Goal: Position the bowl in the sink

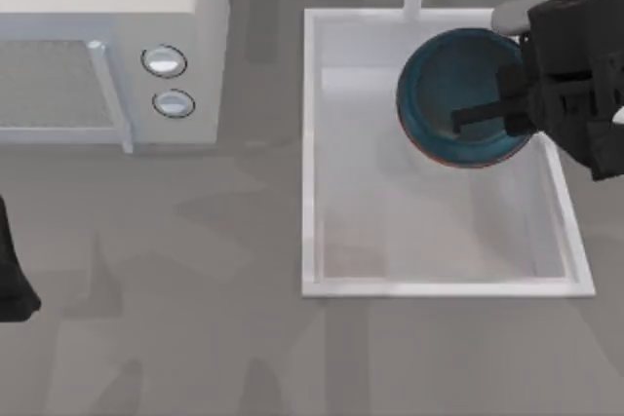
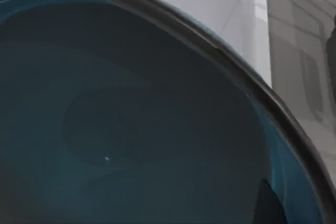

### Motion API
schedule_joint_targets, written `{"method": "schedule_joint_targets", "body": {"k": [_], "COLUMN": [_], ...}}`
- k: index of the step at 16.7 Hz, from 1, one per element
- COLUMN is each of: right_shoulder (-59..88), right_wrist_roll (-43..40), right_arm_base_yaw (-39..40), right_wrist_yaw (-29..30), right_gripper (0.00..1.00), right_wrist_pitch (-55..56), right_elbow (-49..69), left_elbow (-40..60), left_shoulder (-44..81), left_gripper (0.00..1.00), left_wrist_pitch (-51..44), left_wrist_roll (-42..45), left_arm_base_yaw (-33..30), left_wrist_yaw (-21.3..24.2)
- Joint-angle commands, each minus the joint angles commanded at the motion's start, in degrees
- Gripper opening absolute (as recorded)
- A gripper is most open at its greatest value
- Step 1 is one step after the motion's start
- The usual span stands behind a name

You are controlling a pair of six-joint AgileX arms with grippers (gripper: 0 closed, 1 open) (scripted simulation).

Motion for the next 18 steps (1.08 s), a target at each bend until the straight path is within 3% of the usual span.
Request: {"method": "schedule_joint_targets", "body": {"k": [5, 9, 18], "right_shoulder": [0.45, -0.70, -1.41], "right_wrist_roll": [-1.41, -2.09, -2.23], "right_arm_base_yaw": [6.41, 10.05, 11.15], "right_wrist_yaw": [8.01, 12.75, 14.46], "right_gripper": [0.00, 0.00, 0.00], "right_wrist_pitch": [30.05, 45.10, 50.57], "right_elbow": [-7.88, -11.76, -13.04], "left_elbow": [0.00, 0.00, 0.00], "left_shoulder": [0.00, 0.00, 0.00], "left_gripper": [1.00, 1.00, 1.00], "left_wrist_pitch": [0.00, 0.00, 0.00], "left_wrist_roll": [0.00, 0.00, 0.00], "left_arm_base_yaw": [0.00, 0.00, 0.00], "left_wrist_yaw": [0.00, 0.00, 0.00]}}
